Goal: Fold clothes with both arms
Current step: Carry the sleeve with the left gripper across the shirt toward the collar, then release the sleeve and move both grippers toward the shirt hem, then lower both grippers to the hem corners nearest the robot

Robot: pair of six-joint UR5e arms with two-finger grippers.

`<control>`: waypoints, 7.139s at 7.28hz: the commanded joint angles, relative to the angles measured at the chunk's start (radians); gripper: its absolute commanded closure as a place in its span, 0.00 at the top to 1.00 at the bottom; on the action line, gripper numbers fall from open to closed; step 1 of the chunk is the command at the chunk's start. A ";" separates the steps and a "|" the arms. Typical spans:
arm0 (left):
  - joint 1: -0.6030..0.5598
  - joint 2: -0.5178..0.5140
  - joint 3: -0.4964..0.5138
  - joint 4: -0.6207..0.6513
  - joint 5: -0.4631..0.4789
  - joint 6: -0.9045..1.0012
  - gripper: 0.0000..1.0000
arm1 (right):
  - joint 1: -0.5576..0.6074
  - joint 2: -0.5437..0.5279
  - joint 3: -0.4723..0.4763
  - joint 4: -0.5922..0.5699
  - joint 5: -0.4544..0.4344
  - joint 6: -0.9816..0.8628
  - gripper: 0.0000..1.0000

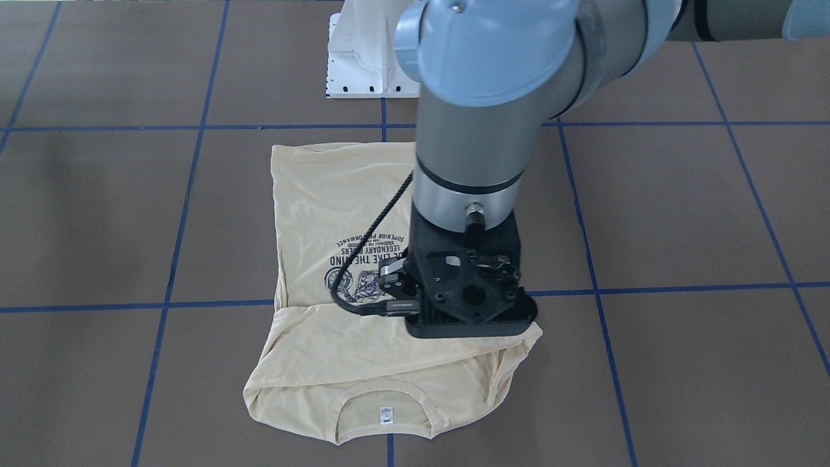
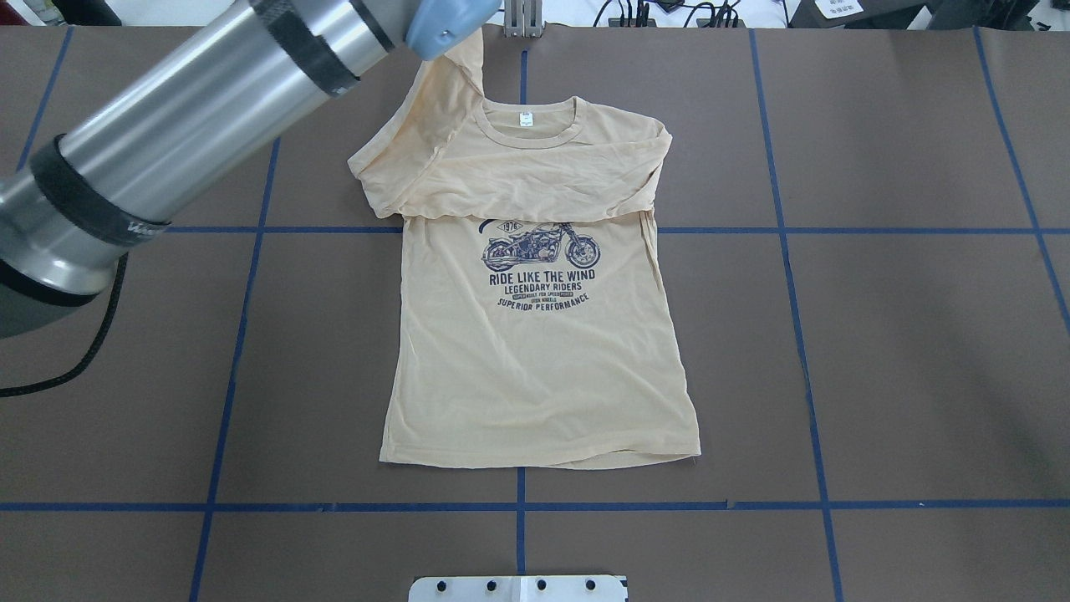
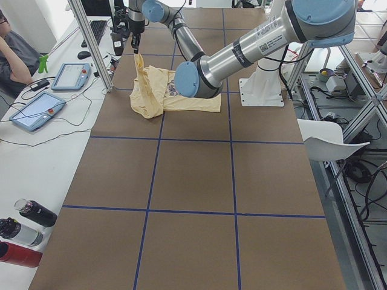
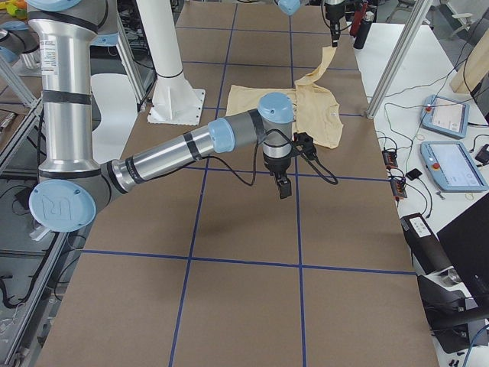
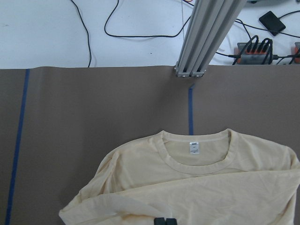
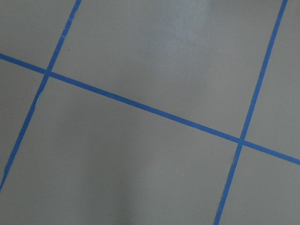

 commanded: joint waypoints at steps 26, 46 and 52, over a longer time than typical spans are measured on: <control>0.336 1.020 -0.991 -0.207 0.199 -0.112 1.00 | -0.861 -0.156 0.336 0.393 -0.589 1.308 1.00; 0.697 1.072 -0.776 -0.580 0.368 -0.524 0.00 | -1.052 -0.146 0.310 0.388 -0.769 1.414 1.00; 0.694 1.072 -0.801 -0.580 0.370 -0.525 0.00 | -1.147 -0.040 0.184 0.403 -0.857 1.499 0.97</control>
